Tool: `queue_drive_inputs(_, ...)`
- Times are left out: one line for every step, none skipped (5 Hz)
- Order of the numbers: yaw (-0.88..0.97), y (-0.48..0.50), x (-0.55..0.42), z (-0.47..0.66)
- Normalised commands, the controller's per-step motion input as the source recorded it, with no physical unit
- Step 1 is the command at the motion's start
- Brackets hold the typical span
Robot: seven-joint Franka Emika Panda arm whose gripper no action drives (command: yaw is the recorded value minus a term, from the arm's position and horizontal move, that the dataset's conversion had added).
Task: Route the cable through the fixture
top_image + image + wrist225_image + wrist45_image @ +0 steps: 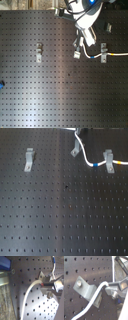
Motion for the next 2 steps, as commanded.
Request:
queue_drive_inputs(0.0,-0.09,-0.163,0.38)
queue_drive_inputs(0.0,0.027,-0.195,0.37)
